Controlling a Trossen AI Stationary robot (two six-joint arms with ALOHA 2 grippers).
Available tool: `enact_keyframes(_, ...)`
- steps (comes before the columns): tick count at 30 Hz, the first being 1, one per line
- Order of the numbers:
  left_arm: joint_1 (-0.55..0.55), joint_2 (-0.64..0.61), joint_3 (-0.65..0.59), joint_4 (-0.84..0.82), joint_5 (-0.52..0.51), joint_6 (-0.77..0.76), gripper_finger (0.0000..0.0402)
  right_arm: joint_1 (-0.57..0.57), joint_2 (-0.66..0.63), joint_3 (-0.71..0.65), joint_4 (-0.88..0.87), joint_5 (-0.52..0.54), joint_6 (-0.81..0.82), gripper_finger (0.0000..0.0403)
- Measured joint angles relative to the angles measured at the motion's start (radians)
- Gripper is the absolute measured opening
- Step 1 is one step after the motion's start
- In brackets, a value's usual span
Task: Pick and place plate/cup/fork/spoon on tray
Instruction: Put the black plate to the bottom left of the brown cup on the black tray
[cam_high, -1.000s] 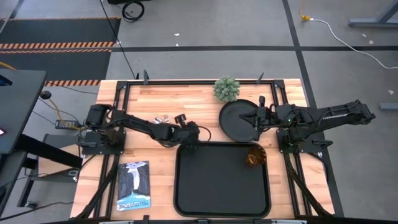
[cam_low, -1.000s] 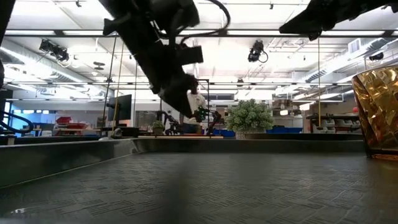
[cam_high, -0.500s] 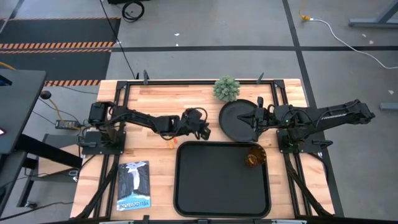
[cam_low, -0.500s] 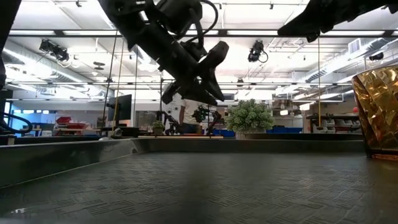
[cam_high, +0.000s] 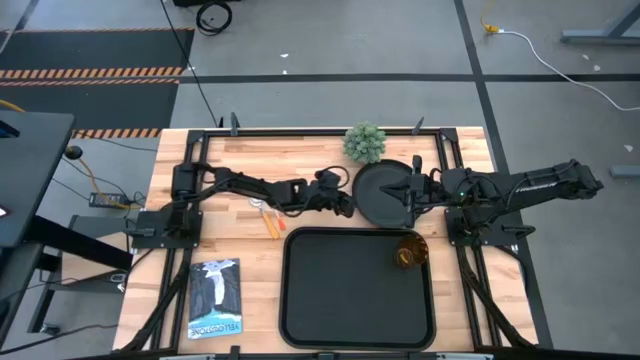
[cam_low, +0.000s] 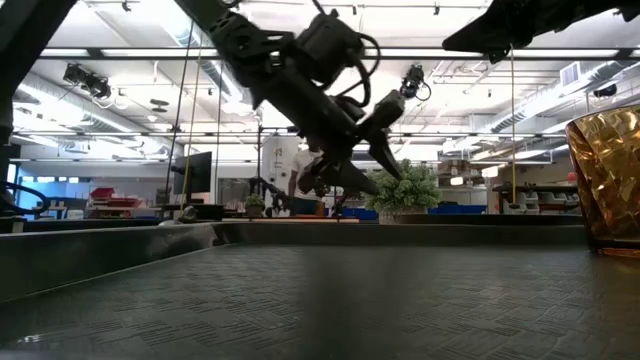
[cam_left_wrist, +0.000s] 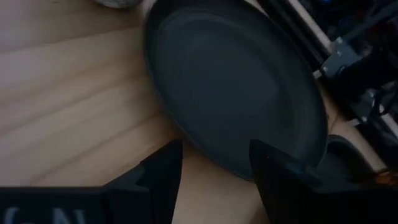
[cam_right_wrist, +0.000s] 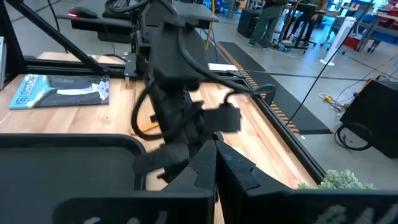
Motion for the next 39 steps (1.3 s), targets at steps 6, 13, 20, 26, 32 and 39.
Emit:
enact_keyframes(6,0.034,0.048,0.088,-0.102,0.051,0.006,0.0197,0.0,0.0,0.0,0.004,-0.012,0.0,0.0011)
enact_keyframes(13,0.051,0.074,0.103,-0.109,0.065,0.017,0.0197,0.001,0.0,0.0,0.009,-0.023,0.005,0.0011)
enact_keyframes(20,0.05,0.088,0.102,-0.11,0.061,0.017,0.0192,0.001,0.0,0.0,0.015,-0.023,0.009,0.0011)
enact_keyframes(26,0.036,0.088,0.138,-0.139,0.043,0.063,0.0175,0.001,0.0,0.0,0.021,-0.022,0.01,0.0011)
enact_keyframes(32,0.008,0.088,0.268,-0.351,-0.05,0.164,0.0169,0.001,0.0,0.0,0.025,-0.022,0.01,0.0011)
enact_keyframes(39,0.012,0.139,0.346,-0.453,-0.02,0.159,0.0169,0.001,0.002,0.0,0.039,-0.025,0.018,0.0011)
